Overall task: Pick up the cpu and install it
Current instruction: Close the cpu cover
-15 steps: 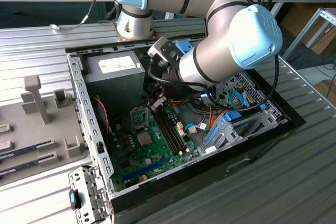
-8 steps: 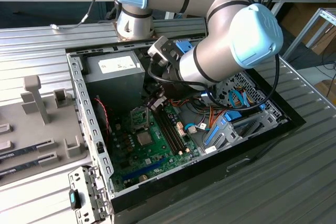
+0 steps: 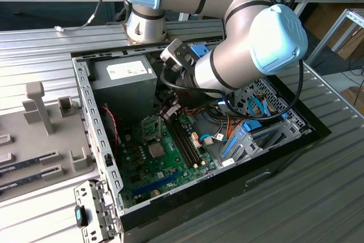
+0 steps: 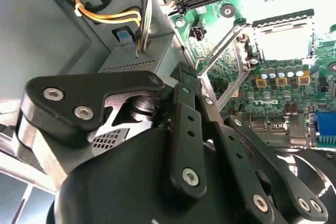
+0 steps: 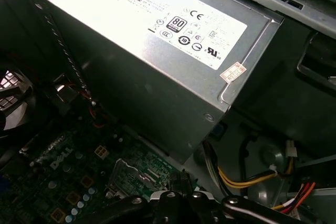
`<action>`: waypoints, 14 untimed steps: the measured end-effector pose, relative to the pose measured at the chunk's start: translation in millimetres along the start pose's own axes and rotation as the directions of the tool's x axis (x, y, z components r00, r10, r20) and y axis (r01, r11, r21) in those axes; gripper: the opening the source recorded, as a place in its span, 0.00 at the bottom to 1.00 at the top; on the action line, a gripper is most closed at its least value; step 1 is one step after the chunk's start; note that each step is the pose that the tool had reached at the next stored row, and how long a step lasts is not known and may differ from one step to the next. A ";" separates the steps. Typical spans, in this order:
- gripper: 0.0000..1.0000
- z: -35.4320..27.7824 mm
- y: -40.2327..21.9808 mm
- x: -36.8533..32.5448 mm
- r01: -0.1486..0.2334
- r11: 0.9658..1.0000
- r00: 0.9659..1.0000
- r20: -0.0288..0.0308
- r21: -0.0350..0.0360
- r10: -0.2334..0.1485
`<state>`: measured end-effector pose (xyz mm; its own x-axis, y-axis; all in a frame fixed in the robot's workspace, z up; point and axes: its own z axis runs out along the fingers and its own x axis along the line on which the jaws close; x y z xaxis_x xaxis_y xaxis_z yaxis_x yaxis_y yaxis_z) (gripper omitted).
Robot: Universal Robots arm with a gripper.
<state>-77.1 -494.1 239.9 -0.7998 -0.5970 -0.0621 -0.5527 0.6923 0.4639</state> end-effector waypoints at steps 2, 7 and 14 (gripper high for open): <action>0.11 -0.5 -0.1 0.2 0.001 1.000 1.000 0.003 -0.004 -0.001; 0.11 -2.6 -3.8 2.9 0.002 1.000 1.000 0.005 -0.009 -0.002; 0.11 9.3 -7.4 -20.5 -0.012 1.000 1.000 -0.023 0.002 0.013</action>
<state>-58.8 -483.2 229.5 -0.8011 -0.5975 -0.0358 -0.5432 0.7004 0.4630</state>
